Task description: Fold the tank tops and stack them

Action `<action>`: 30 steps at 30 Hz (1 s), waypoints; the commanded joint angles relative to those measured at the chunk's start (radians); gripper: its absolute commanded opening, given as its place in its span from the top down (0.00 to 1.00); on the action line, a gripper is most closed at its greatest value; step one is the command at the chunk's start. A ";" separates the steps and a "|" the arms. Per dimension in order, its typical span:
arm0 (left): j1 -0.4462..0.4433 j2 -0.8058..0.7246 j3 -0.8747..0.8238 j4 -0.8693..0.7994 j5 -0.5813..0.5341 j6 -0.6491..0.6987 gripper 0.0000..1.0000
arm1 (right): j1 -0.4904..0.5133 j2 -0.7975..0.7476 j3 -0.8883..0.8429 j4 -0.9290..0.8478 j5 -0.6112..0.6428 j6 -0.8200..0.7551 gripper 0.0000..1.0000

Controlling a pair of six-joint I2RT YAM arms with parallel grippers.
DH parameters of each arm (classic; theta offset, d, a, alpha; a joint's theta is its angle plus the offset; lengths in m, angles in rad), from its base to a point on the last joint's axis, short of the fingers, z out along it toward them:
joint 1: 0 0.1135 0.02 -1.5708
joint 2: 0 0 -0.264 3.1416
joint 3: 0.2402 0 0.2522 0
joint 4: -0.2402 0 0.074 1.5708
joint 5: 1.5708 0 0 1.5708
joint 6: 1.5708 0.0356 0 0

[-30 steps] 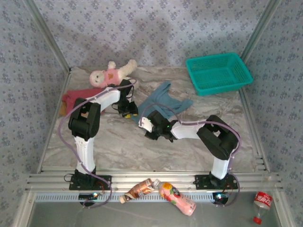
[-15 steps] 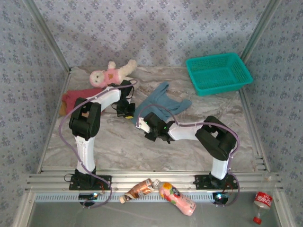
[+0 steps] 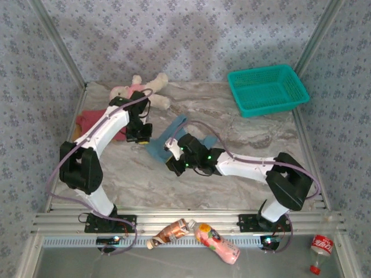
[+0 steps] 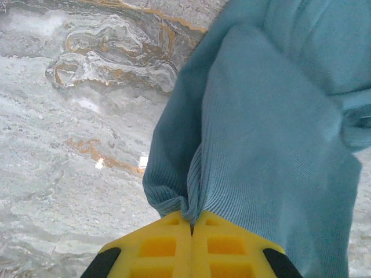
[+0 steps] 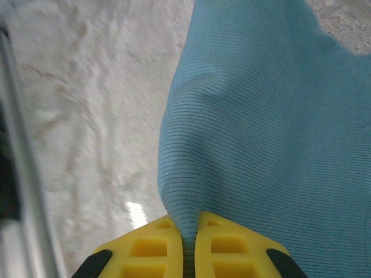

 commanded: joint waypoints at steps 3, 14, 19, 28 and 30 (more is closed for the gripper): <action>0.001 0.051 0.114 -0.022 0.053 0.001 1.00 | -0.092 -0.049 -0.019 0.048 -0.168 0.244 0.96; -0.056 0.397 0.537 -0.019 0.131 0.036 1.00 | -0.376 -0.015 -0.067 0.088 -0.351 0.371 0.95; -0.071 0.533 0.709 -0.006 0.163 0.034 1.00 | -0.470 0.012 -0.043 0.015 -0.356 0.302 0.96; -0.090 0.763 0.938 -0.014 0.204 0.038 0.99 | -0.577 0.131 0.028 -0.100 -0.314 0.164 0.95; -0.090 0.784 0.954 0.011 0.214 0.035 0.98 | -0.587 0.150 0.038 -0.107 -0.297 0.138 0.94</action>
